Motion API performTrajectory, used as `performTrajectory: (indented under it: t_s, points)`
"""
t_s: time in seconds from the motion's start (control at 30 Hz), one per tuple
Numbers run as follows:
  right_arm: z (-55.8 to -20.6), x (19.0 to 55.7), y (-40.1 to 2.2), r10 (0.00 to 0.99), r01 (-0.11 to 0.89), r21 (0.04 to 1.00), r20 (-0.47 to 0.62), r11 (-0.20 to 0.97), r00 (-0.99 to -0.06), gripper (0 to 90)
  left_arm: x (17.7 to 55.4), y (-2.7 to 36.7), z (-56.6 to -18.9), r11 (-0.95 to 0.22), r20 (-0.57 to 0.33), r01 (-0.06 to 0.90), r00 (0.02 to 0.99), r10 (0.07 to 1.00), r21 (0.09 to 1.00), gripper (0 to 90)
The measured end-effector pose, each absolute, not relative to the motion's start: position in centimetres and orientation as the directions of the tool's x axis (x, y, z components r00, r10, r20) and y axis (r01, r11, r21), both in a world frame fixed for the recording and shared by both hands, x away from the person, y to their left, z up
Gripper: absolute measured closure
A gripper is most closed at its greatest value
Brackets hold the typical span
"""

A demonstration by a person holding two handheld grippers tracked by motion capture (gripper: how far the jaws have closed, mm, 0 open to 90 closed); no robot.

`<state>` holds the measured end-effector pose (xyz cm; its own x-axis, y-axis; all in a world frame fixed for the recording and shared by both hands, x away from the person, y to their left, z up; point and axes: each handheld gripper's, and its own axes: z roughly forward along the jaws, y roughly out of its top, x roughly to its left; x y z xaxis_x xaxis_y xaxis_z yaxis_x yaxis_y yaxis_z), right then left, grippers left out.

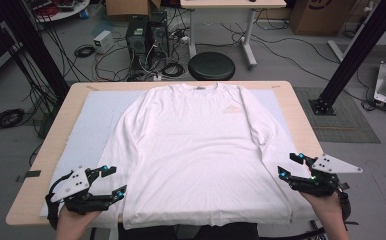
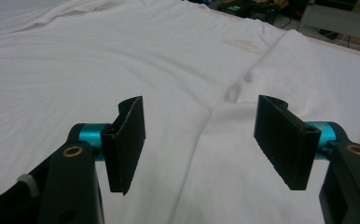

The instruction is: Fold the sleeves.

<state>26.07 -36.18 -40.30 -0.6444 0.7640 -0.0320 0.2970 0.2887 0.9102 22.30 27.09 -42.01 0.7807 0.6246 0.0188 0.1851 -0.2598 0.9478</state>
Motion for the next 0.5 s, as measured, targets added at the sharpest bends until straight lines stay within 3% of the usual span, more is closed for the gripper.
performTrajectory:
  t_s: [0.5]
  points:
    - [-40.2, 26.5, -36.5, 0.773, 0.29, 0.917, -0.032, 0.276, -0.634, 34.1, 20.6, 31.0, -42.8, -0.221, -0.027, 0.25, 0.716, 0.697, 0.943, 29.7]
